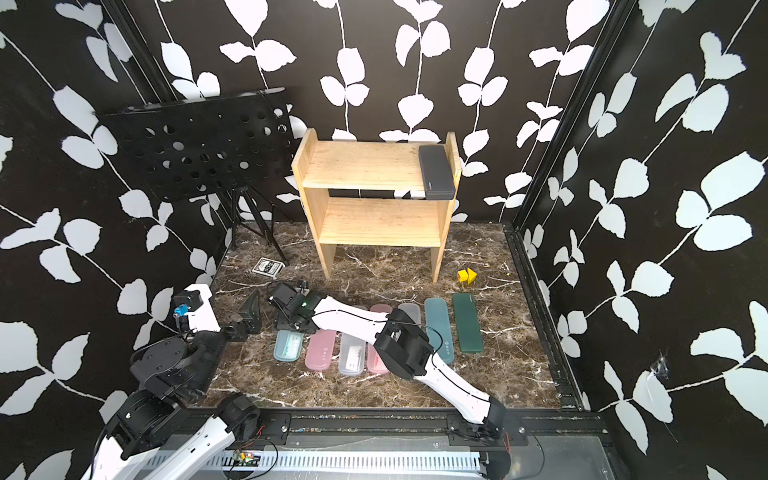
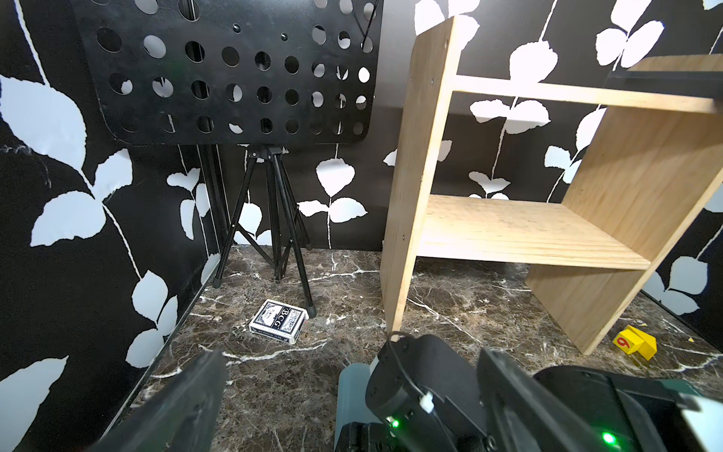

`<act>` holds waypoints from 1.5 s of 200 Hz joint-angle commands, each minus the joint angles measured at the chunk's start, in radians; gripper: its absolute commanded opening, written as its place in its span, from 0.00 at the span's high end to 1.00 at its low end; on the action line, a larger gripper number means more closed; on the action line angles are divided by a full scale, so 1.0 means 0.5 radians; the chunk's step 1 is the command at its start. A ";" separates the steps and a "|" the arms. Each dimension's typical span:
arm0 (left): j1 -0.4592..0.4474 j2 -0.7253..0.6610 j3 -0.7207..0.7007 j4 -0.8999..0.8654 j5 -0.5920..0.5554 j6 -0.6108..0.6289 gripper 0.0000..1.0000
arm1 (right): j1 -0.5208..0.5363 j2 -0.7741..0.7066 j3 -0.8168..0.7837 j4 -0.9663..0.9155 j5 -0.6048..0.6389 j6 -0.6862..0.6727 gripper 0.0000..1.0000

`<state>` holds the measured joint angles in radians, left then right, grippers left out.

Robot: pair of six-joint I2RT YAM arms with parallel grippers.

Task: Remove the pencil cases from the shelf
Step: Place the pencil case at the center of the board, then pick up the pencil case from the shelf.

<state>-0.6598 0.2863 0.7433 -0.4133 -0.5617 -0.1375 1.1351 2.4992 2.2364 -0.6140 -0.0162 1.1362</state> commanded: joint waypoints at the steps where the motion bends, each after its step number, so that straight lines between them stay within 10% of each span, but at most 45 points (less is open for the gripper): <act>1: -0.003 -0.011 -0.020 0.011 -0.020 0.014 0.01 | -0.010 -0.012 0.028 -0.008 0.002 -0.027 0.61; 143: -0.003 0.056 0.033 0.031 0.070 -0.102 0.01 | -0.030 -0.265 -0.342 0.290 0.005 -0.065 0.01; 208: -0.002 0.189 0.145 0.124 0.220 -0.188 0.01 | -0.046 -0.758 -0.796 0.549 0.204 -0.198 0.00; 300: -0.009 1.616 0.848 0.816 1.513 -1.320 0.01 | -0.515 -2.438 -2.149 0.010 1.050 -0.450 0.01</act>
<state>-0.6598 0.8948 1.0466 -0.1635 -0.0944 -0.5716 0.9123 1.4399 1.2774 -0.4480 0.3309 0.9569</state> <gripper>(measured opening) 0.986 0.994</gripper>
